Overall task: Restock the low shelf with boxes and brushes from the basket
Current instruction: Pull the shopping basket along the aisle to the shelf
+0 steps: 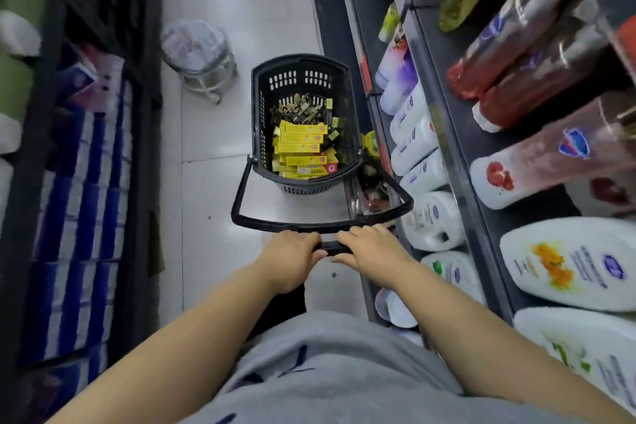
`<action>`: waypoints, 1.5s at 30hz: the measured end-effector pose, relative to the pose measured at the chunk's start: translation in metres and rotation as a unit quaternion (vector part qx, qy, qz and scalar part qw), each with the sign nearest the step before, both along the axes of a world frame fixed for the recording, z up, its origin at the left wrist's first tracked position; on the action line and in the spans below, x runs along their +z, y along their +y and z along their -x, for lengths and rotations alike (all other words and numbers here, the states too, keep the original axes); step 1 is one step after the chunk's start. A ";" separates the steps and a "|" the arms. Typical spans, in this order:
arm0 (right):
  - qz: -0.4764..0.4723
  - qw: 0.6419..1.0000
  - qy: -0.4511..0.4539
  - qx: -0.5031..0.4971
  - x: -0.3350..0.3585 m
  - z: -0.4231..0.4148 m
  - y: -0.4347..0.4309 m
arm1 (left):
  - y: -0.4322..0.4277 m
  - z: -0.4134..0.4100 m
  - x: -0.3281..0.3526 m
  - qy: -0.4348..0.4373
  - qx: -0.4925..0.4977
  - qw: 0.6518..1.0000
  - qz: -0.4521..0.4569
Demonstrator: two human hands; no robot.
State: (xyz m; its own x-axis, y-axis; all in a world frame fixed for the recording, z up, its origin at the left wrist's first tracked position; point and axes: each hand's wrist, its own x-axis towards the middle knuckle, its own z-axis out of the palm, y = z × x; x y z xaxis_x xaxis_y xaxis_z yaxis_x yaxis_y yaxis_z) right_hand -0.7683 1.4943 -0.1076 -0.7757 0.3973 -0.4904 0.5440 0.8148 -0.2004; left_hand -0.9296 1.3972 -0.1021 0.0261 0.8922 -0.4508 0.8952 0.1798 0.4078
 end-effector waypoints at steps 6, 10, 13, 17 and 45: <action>-0.005 0.999 -0.009 -0.036 0.007 0.078 0.091 | 0.106 0.085 0.007 -0.035 -0.075 0.996 0.044; 0.003 0.998 -0.010 -0.057 0.014 0.127 0.146 | 0.166 0.138 0.014 -0.048 -0.087 0.994 0.047; 0.010 0.998 -0.028 -0.048 0.015 0.156 0.183 | 0.198 0.163 0.016 -0.049 -0.071 0.996 0.039; 0.007 0.999 -0.004 -0.032 0.005 0.189 0.236 | 0.247 0.200 0.013 -0.058 -0.066 0.996 0.027; 0.159 0.957 0.074 -0.231 0.076 0.451 0.613 | 0.630 0.467 0.075 -0.212 0.033 0.964 0.160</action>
